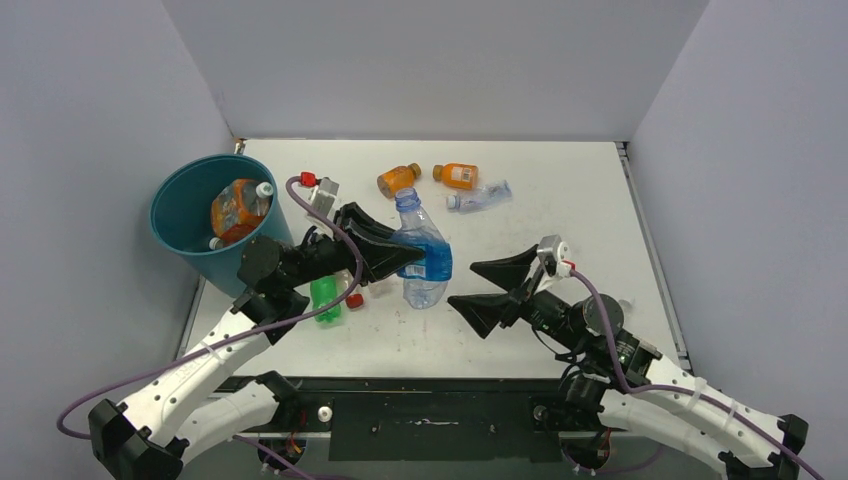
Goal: Put the plastic bottles in the bin
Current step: Pick up the plastic bottle at the center of the board.
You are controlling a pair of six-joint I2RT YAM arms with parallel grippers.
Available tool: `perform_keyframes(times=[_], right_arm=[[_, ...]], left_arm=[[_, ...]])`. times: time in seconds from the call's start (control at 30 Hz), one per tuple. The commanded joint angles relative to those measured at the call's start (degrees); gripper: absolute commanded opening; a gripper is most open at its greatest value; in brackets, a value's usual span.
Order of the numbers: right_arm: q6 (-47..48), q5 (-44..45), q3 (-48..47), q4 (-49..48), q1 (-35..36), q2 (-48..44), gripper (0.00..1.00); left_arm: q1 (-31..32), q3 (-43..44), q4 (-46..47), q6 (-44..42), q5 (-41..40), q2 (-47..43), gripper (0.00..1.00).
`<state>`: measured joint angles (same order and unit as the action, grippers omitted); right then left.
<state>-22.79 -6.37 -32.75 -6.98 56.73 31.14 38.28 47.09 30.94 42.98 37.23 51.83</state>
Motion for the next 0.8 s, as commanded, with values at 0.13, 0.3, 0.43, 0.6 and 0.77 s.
perform_keyframes(times=[0.13,0.3,0.43,0.6,0.77], right_arm=[[-5.0,-4.9,1.8,-17.8,0.4,3.6,0.9],[-6.9,-7.8,2.8,-24.1,0.4,6.2,0.9],[-9.3,-12.3,3.1,-30.1,0.4,8.5,0.9],[-9.3,-9.8,0.8,-29.5,1.8,14.0,0.92],[-8.0,-8.2,-0.3,-31.9,4.3,18.7,0.89]], left_arm=[[-0.3,-0.9,10.3,8.7,1.5,-0.6,0.0],[-0.3,-2.3,12.0,9.8,0.5,-0.3,0.0],[-0.3,-3.3,10.9,8.1,-1.9,-1.2,0.0],[0.1,-4.2,11.9,8.1,-3.8,-1.3,0.0],[0.9,-4.1,8.9,5.3,-5.1,-1.8,0.0]])
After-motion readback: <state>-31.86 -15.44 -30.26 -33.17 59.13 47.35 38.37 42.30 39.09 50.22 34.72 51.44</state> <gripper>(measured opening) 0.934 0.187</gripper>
